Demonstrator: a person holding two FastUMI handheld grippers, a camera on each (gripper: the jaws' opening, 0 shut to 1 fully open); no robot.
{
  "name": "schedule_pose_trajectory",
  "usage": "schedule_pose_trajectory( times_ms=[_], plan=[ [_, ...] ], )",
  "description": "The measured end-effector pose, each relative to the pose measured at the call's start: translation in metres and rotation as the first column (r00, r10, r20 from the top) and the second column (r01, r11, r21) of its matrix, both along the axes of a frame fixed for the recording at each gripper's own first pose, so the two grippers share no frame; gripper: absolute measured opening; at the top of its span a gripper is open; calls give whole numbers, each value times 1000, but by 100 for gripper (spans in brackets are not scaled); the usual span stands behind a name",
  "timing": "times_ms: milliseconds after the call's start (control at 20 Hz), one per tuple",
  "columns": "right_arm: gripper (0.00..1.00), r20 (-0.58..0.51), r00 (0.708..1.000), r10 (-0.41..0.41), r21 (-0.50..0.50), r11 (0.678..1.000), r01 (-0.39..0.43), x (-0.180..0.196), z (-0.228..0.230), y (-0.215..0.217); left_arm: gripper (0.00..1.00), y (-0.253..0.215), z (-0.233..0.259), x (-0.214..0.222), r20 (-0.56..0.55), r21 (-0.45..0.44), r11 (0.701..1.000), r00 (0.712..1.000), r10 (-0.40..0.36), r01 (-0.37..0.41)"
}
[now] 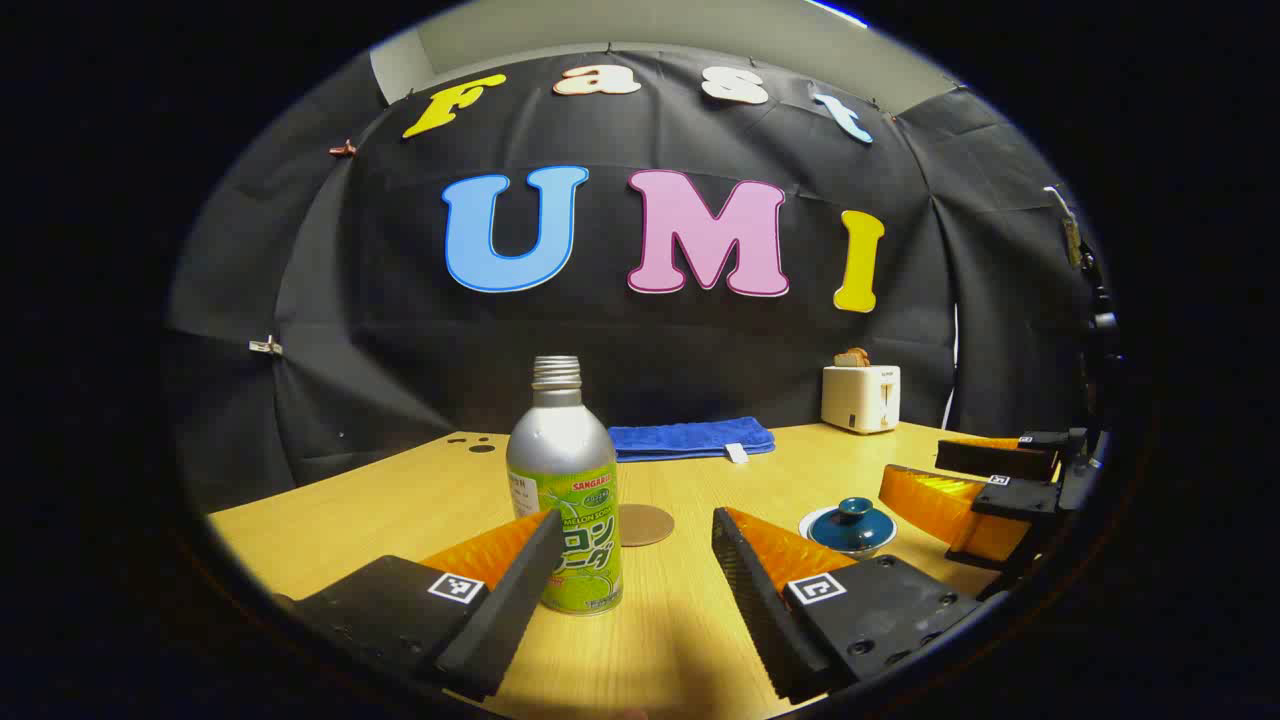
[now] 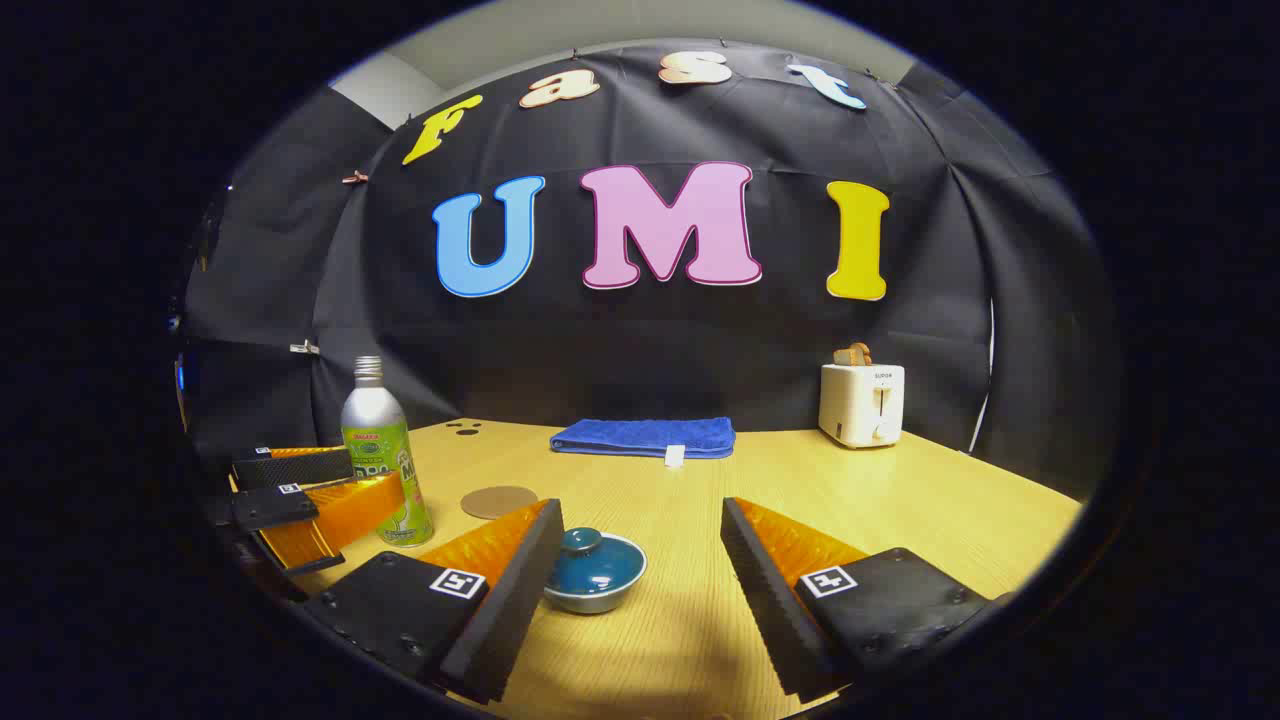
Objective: Open the teacup lid with one hand, grasp the water bottle and pour water into the teacup with the other hand; after pouring, place the water bottle on the coaster and then close the teacup lid.
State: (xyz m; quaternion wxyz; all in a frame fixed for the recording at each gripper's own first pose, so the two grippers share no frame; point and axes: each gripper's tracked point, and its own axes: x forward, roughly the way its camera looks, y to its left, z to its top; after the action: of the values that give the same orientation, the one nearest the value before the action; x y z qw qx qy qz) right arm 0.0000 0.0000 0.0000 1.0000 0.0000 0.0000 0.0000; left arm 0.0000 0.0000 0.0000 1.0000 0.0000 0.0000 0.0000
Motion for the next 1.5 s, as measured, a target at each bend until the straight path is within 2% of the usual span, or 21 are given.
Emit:
schedule_pose_trajectory(
  times_ms=[500, 850, 1100, 1300, 1500],
  plan=[
    [98, -4, 1000, 12, -1, 1000, -12, -1, -1, 3, 94, 3, -1, 0, 1, -1, 1000, 1000, 31, -31],
    [98, -4, 999, 40, 1, 999, -40, -3, -2, 7, 94, -1, 0, -1, 5, 0, 1000, 1000, 3, -3],
    [98, -4, 999, 40, 1, 999, -40, -3, -2, 6, 94, 6, -3, -2, 3, 0, 1000, 1000, 16, -16],
    [98, -8, 991, 137, 4, 991, -137, -6, -2, 23, 94, 17, -3, -7, 5, 0, 999, 999, 32, -32],
    [98, -78, 985, 157, -38, 986, -160, 4, -15, 27, 94, 28, -1, -11, 15, -2, 999, 999, 51, -51]
  ],
)
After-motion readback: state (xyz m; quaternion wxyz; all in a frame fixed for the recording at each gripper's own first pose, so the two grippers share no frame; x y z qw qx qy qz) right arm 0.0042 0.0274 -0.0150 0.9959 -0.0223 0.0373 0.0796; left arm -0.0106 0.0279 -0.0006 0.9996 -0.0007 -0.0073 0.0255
